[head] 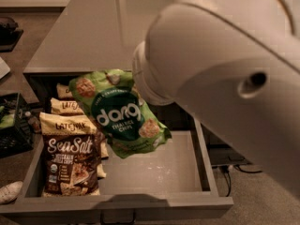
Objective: Pick green rice chip bag from top drawer and place on counter
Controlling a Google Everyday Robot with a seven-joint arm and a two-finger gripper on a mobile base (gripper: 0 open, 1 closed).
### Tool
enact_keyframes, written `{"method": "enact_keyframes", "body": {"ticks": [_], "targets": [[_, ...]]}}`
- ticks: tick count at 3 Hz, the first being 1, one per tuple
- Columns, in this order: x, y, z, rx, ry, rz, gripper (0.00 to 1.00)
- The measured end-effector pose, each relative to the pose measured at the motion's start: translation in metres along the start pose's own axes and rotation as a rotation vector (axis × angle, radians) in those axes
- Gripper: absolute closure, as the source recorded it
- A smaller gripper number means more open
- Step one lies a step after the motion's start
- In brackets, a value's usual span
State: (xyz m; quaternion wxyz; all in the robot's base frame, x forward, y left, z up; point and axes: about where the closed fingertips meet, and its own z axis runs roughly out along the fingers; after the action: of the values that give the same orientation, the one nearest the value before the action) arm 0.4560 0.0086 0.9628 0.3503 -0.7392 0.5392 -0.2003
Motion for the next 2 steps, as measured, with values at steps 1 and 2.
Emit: {"method": "enact_keyframes", "body": {"ticks": [1,2], "targets": [[-0.026,-0.043,0.004,-0.005,-0.040,0.016,1.00],[-0.021,-0.089,0.027,-0.034,-0.017,0.049,1.00]]}}
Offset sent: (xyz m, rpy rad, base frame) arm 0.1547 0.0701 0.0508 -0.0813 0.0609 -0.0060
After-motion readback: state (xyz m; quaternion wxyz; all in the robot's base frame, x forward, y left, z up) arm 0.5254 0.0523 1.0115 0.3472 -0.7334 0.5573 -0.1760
